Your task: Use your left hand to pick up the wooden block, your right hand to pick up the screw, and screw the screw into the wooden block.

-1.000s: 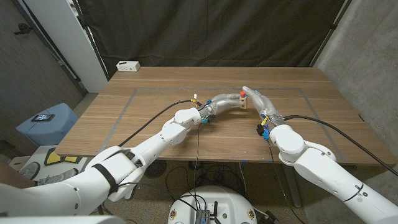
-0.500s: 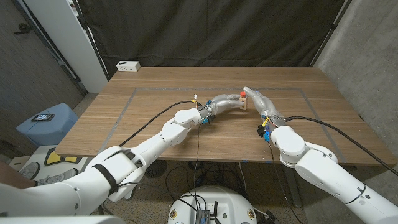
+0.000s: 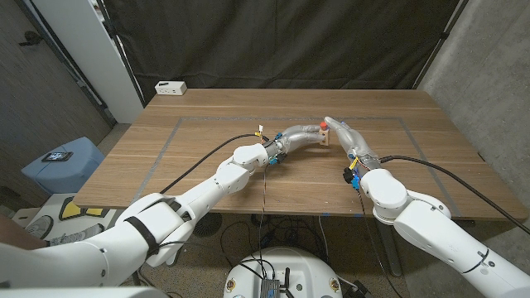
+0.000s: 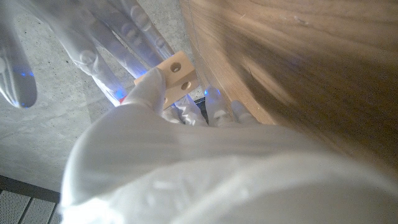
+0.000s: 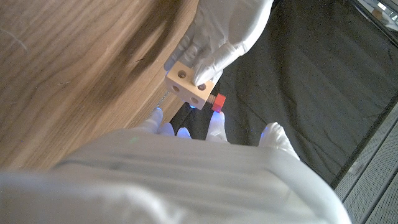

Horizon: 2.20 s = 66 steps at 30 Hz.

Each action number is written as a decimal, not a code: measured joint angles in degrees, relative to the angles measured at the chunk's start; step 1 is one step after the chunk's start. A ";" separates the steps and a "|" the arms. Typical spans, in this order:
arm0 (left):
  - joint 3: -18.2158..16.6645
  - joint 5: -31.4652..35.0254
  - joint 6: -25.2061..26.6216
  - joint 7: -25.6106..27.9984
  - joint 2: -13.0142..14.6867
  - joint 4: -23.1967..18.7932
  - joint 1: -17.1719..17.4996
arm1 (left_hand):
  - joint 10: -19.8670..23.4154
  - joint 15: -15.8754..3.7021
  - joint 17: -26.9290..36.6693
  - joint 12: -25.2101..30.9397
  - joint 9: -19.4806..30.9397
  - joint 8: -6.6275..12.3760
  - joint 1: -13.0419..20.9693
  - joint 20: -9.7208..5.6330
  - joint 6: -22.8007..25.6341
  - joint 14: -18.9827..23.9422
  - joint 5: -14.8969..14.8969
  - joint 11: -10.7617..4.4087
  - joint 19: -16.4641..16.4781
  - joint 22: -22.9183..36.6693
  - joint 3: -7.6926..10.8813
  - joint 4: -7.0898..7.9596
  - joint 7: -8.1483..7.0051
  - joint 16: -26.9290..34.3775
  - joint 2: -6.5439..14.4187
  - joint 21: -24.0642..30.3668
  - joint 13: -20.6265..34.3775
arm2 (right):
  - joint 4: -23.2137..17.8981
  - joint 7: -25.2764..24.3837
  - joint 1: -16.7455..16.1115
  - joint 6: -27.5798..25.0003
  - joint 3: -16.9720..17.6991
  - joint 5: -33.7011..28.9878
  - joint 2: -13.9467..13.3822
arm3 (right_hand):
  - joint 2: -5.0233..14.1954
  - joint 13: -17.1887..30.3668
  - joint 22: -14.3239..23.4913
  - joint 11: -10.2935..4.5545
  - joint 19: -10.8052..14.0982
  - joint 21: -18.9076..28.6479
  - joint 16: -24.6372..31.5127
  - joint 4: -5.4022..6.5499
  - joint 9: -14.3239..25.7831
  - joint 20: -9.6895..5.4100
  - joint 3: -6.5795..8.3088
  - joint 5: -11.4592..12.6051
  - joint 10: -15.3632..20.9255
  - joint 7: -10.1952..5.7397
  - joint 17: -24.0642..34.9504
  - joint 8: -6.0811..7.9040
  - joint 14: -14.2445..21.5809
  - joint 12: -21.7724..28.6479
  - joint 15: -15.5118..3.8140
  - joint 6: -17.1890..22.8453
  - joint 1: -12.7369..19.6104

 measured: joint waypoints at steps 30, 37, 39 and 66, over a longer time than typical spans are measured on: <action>-0.17 -0.36 -0.35 -0.57 -0.42 0.83 -0.22 | -0.18 0.00 0.00 0.04 -0.01 -0.02 -0.11 0.00 0.04 0.00 -0.07 0.06 0.00 0.00 0.04 -0.03 0.24 0.00 0.11 0.00 -0.04 | -1.67 -0.11 -0.88 -0.93 -0.48 -0.05 -0.47 | 0.38 0.00 0.00 0.01 0.00 0.00 0.00 -0.25 0.08 0.00 0.25 0.00 0.00 -0.01 -0.28 0.03 0.00 0.00 0.00 -0.03 -0.38; -0.19 -0.41 -0.55 -0.83 -0.71 1.37 -0.46 | -0.18 0.00 0.00 0.04 -0.04 -0.29 -0.49 0.00 -0.07 0.00 0.06 0.06 0.00 0.00 0.04 -0.03 0.34 0.00 0.01 0.00 0.06 | -2.52 -0.18 -1.07 -1.40 -0.57 -0.38 -0.74 | 0.38 0.00 0.00 0.01 0.00 0.00 0.34 -0.25 0.10 0.00 0.25 0.00 0.00 0.01 -0.27 0.50 0.00 0.00 0.00 0.00 -0.38; -0.20 -0.41 -0.57 -0.86 -0.74 1.50 -0.48 | -0.19 0.00 0.00 0.04 -0.02 -0.30 -0.49 0.00 -0.07 0.00 0.06 0.06 0.00 0.00 0.04 -0.03 0.33 0.00 0.01 0.00 0.07 | -2.71 -0.28 -1.08 -1.57 -0.60 -0.53 -0.81 | 0.38 0.00 0.00 0.01 0.00 0.00 0.34 -0.25 0.10 0.00 0.25 0.00 0.00 0.00 -0.27 0.50 0.00 0.00 0.00 0.00 -0.38; -0.27 -0.43 -0.86 -1.06 -1.26 2.76 -0.90 | -0.35 0.00 0.00 -0.02 0.00 -0.23 -0.47 0.00 -0.16 0.00 0.05 0.04 0.00 0.00 0.05 -0.04 0.21 0.00 -0.01 0.00 0.02 | -4.34 -1.58 -2.34 -3.46 1.07 -1.29 -1.56 | 0.38 0.00 0.00 0.01 0.00 0.00 0.34 -0.48 0.11 0.00 0.48 0.00 0.00 -0.29 -0.26 0.19 -0.23 0.00 -0.22 0.30 -0.38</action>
